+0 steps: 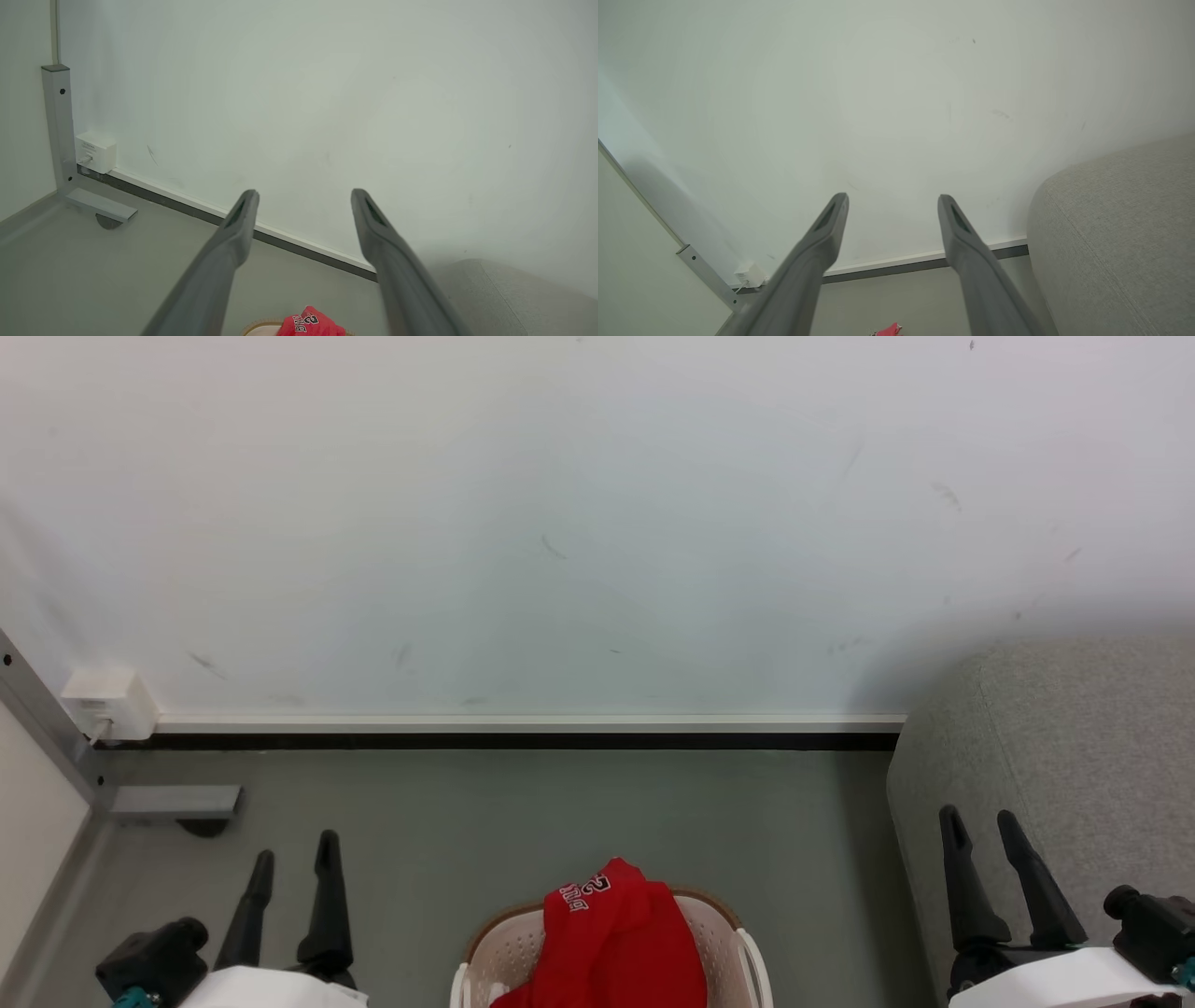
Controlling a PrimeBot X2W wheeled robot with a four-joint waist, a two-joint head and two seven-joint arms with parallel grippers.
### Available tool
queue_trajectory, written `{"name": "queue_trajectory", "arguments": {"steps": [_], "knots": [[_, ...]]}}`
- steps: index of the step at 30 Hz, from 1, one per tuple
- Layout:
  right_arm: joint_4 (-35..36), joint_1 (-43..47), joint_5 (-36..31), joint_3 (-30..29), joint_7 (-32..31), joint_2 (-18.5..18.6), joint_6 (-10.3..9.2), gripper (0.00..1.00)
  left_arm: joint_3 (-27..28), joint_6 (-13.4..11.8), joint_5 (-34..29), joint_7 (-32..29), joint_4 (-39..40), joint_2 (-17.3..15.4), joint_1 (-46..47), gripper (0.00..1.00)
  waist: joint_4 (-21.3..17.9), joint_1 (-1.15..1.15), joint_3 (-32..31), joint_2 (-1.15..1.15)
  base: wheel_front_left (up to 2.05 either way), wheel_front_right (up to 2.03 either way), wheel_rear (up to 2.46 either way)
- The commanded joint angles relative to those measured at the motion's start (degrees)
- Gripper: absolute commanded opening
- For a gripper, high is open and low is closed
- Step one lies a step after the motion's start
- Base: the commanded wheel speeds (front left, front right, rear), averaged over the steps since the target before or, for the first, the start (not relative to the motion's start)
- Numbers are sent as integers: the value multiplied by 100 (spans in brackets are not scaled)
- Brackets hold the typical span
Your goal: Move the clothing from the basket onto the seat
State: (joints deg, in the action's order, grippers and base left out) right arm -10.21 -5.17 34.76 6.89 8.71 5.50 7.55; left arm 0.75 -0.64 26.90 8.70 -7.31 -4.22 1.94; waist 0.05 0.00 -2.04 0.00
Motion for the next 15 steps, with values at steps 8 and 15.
{"name": "queue_trajectory", "arguments": {"steps": [8, 15], "knots": [[-43, -30, -546, 22, 164, -8, -8, 100, -26, -81, -552, 167, 102, -63, -66, 100, -7, 0, -17, 0, 0, 0, 0], [4, -42, -891, 83, 257, -6, -8, 100, -32, -109, -923, 255, 114, -66, -66, 100, -3, 0, -31, 0, 0, 0, 0]]}}
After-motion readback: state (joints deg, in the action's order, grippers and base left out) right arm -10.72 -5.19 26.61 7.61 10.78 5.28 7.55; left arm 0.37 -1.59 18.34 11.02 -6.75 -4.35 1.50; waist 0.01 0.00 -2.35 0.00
